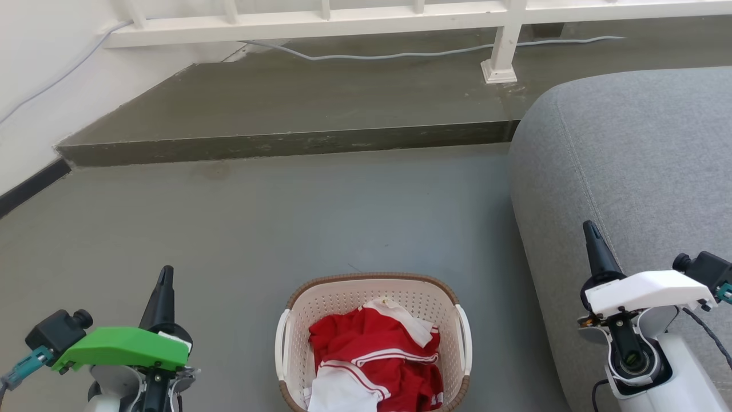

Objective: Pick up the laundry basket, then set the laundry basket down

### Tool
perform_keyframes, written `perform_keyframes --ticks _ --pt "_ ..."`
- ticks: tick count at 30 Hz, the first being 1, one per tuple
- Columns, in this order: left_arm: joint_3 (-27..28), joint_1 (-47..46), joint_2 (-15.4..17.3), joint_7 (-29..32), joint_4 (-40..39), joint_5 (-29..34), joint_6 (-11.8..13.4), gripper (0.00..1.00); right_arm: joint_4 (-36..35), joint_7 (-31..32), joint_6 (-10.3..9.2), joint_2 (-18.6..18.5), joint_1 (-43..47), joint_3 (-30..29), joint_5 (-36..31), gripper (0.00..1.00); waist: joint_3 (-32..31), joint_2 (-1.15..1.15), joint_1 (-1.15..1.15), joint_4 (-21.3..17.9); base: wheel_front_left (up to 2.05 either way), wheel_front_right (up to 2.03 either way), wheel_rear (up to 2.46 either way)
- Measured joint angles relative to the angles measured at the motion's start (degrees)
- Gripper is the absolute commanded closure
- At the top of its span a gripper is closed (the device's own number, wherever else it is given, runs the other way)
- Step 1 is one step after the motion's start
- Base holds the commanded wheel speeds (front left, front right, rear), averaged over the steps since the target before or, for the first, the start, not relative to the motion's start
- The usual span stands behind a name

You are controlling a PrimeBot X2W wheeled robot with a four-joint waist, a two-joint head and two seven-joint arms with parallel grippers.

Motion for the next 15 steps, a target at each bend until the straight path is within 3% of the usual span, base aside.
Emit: perform_keyframes --ticks 15 --pt "2.7 0.0 -0.5 3.1 0.4 -10.1 -0.7 1.00 0.0 3.0 1.74 0.5 0.2 -3.6 10.9 1.00 -0.7 0.00 0.00 0.7 0.00 0.00 0.00"
